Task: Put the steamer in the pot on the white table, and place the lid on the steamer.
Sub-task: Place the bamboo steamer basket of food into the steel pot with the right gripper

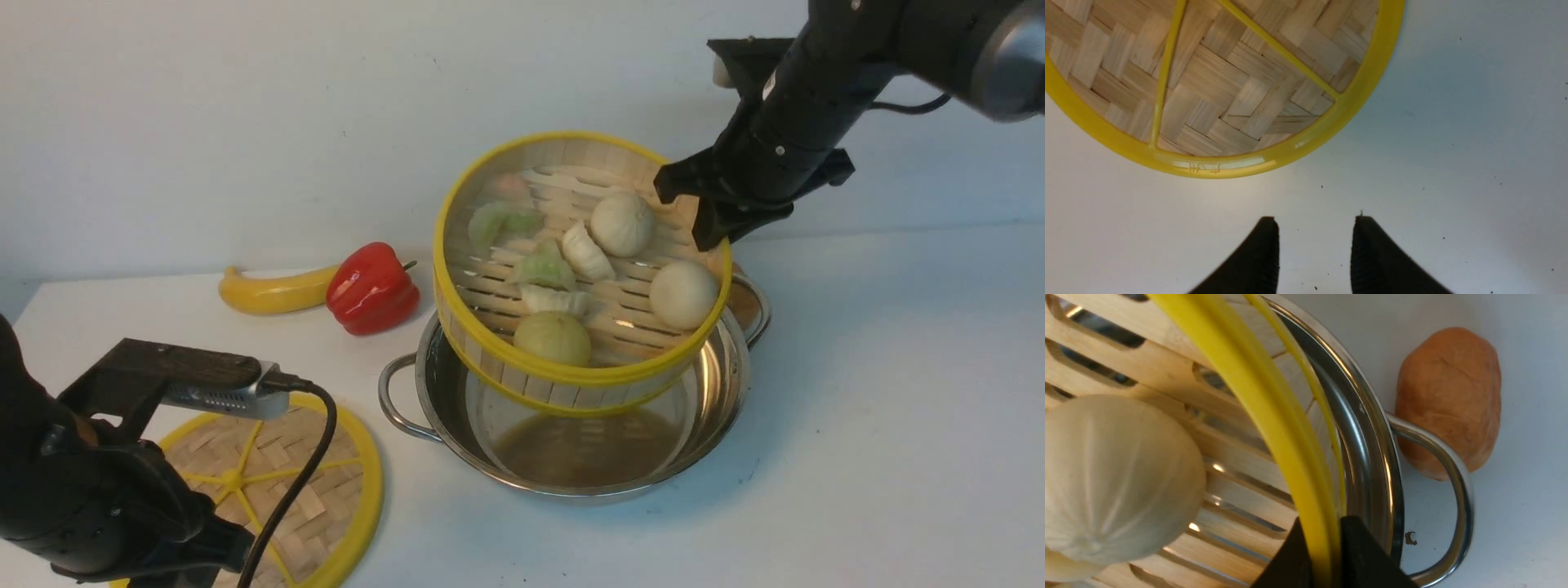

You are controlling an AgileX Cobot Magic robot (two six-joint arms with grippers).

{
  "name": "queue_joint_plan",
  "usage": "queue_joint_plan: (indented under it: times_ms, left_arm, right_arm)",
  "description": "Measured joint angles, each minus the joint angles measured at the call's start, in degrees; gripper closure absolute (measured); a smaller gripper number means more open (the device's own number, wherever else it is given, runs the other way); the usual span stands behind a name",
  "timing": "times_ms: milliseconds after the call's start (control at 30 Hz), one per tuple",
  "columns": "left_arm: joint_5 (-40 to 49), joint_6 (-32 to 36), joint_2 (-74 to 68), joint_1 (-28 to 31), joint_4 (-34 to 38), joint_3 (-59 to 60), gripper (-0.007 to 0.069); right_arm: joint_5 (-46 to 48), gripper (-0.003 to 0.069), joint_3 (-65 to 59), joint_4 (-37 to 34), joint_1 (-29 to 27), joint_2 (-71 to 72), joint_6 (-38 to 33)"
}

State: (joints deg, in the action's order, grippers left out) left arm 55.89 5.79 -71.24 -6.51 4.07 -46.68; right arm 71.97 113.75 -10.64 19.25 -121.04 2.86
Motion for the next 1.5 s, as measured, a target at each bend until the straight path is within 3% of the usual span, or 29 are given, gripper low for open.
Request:
queue_joint_plan:
  times_ms: [1500]
  left_arm:
    - [0.00, 0.16, 0.00, 0.00, 0.02, 0.00, 0.0384]
  right_arm:
    - [-0.64, 0.0587, 0.11, -0.23, 0.28, -10.15, 0.46]
